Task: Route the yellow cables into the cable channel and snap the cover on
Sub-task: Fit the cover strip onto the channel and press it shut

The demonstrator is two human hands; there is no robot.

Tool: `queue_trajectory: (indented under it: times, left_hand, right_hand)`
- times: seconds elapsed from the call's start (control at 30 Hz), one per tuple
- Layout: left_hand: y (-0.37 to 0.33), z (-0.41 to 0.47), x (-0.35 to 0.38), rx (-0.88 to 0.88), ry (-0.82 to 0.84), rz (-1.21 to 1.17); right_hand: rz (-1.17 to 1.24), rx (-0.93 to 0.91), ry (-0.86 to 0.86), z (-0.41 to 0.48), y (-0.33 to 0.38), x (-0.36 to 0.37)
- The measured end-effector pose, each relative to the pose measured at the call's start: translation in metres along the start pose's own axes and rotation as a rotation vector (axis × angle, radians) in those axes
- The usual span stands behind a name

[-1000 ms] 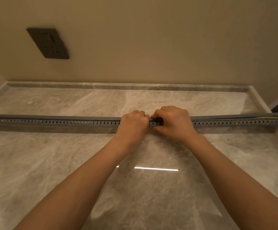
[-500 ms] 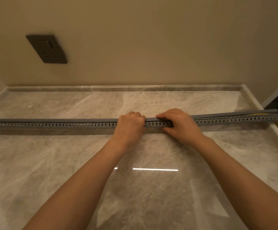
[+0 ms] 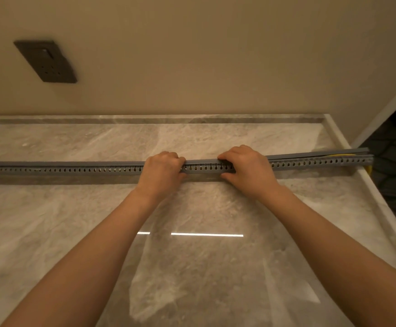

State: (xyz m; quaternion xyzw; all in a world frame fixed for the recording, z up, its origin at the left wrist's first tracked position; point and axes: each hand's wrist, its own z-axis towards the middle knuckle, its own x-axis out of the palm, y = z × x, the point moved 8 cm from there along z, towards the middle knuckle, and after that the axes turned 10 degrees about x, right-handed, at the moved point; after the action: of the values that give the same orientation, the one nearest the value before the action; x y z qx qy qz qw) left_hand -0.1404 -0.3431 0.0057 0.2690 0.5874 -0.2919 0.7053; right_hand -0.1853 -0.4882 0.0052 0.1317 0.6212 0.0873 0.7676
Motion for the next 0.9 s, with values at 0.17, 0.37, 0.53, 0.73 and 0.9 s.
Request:
queue_trajectory:
  times: [0.17,0.37,0.53,0.73,0.9]
  left_hand:
    - [0.000,0.000,0.000,0.018,0.015,0.004]
    - [0.001,0.001,0.001,0.086,-0.026,-0.015]
    - [0.005,0.000,-0.001,0.142,-0.130,-0.073]
    - [0.012,0.000,-0.006,0.159,-0.216,-0.132]
    - [0.016,-0.002,-0.006,0.150,-0.269,-0.174]
  right_hand:
    - [-0.075,0.006,-0.006,0.002,0.005,0.003]
    - [-0.093,0.066,0.000,0.004,0.006,0.001]
    - [-0.168,0.070,0.065,0.011,0.007,0.003]
    - [-0.194,0.021,0.239,0.023,0.006,0.012]
    - [-0.262,-0.113,0.319,0.024,0.014,0.023]
